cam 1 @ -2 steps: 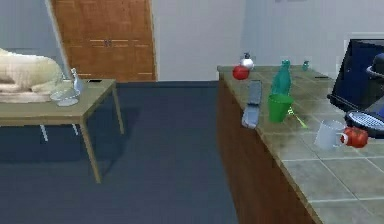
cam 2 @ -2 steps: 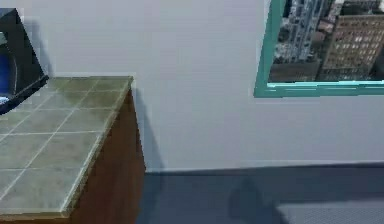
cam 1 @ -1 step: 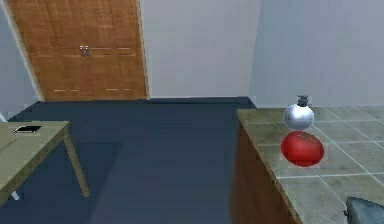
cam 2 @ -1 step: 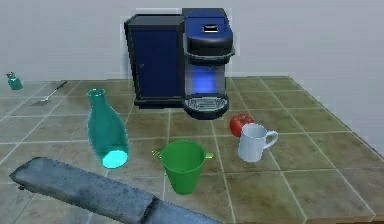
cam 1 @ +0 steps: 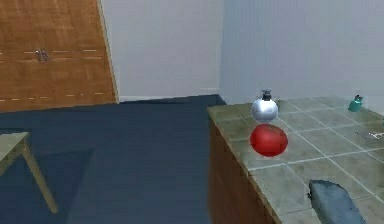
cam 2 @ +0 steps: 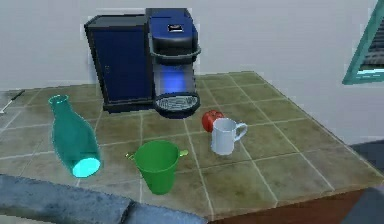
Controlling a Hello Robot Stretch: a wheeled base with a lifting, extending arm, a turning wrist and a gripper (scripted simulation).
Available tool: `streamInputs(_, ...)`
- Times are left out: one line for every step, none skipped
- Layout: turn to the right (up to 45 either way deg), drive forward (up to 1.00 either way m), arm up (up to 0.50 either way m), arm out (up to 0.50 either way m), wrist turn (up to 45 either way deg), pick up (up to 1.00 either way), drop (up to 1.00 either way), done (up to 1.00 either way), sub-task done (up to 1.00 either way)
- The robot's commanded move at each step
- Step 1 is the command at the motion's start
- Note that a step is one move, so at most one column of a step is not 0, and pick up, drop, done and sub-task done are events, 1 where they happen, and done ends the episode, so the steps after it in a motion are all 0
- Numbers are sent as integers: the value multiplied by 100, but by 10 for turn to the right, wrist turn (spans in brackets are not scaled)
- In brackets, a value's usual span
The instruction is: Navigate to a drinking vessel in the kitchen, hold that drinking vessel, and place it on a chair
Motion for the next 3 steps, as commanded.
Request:
streamInputs(0, 20, 0, 0, 0, 0, 0, 0, 0)
streamInputs(240, 0, 0, 0, 0, 0, 0, 0, 0)
streamInputs(0, 0, 50, 0, 0, 0, 0, 0, 0)
